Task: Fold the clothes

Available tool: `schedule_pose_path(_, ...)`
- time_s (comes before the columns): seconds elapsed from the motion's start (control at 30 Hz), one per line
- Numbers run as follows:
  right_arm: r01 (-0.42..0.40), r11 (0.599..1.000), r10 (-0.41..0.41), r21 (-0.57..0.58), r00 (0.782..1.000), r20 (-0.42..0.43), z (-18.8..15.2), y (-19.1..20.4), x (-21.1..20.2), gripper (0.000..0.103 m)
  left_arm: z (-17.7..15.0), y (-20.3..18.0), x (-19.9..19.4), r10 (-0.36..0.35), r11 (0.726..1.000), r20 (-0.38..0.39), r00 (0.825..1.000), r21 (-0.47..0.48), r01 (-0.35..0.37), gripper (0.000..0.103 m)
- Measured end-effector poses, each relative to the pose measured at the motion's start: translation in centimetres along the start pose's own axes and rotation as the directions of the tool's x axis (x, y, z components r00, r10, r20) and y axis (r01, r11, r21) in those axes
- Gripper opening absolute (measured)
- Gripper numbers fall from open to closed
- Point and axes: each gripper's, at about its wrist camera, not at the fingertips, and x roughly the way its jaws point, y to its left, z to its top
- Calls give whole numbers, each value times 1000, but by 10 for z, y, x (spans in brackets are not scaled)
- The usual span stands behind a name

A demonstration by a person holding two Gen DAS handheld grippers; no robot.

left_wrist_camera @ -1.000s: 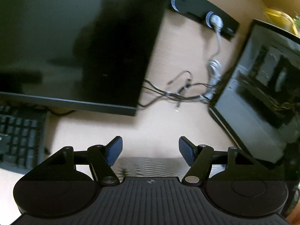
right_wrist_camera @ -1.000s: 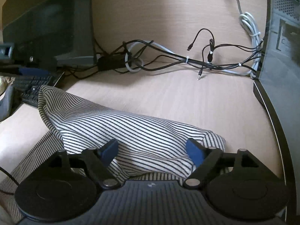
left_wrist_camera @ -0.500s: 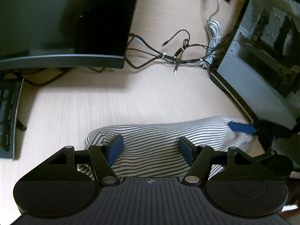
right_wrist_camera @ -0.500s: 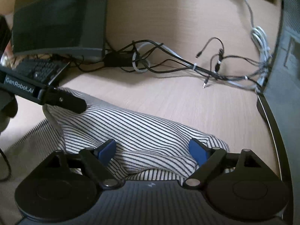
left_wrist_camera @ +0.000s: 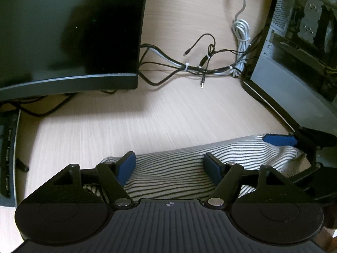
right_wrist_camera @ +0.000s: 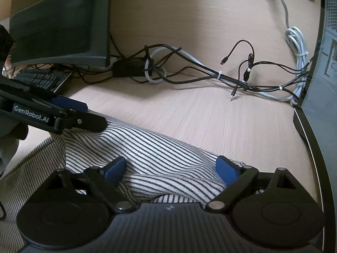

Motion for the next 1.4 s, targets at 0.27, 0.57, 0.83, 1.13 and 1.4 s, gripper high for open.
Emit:
schedule_pose_path(0.27, -9, 998, 6, 57, 999, 40, -1, 3, -4, 103, 1, 4, -12, -26, 998, -12, 1000, -54, 25, 77)
schedule_pose_path(0.57, -43, 993, 39, 110, 998, 45, 0, -3, -6, 103, 3, 3, -16, -31, 997, -12, 999, -76, 30, 80)
schedule_pose_path(0.83, -18, 998, 16, 65, 1000, 24, -1, 2, -3, 103, 4, 8, -39, -55, 989, 6, 998, -135, 55, 72)
schedule_pose_path(1.13, -26, 998, 25, 49, 1000, 12, 4, 3, -9, 103, -3, 11, -25, -45, 988, -16, 999, -146, 42, 67)
schedule_pose_path(1.4, -113, 976, 95, 186, 990, 104, 23, -21, -40, 103, -6, 12, -24, -52, 988, -14, 999, -144, 49, 69)
